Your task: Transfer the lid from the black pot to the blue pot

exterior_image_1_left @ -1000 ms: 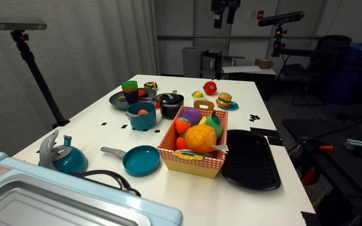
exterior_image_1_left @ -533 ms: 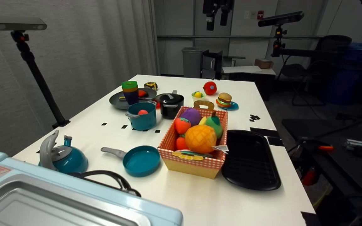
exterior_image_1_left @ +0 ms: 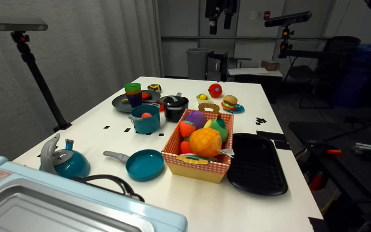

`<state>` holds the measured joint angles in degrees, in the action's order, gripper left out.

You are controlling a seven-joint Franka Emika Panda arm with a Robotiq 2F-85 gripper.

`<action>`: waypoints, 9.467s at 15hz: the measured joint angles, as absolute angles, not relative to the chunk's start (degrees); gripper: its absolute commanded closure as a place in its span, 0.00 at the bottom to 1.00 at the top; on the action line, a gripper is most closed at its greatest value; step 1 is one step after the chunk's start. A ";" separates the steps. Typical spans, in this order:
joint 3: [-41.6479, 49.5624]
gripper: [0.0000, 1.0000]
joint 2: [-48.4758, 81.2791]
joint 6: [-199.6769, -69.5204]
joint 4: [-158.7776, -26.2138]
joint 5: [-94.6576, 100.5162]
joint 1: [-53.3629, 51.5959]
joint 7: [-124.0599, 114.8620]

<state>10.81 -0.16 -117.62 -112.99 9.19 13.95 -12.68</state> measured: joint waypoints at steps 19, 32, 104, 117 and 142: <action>11.11 0.00 30.94 -122.97 -88.31 3.63 13.18 -16.63; 10.89 0.00 43.34 -122.90 -76.51 0.80 15.09 -13.49; 10.85 0.96 57.47 -122.98 -56.77 -1.28 8.93 -21.52; 12.09 0.96 60.02 -122.97 -55.64 -1.28 8.97 -22.61; 13.29 0.00 60.53 -122.96 -51.37 -1.30 9.46 -25.22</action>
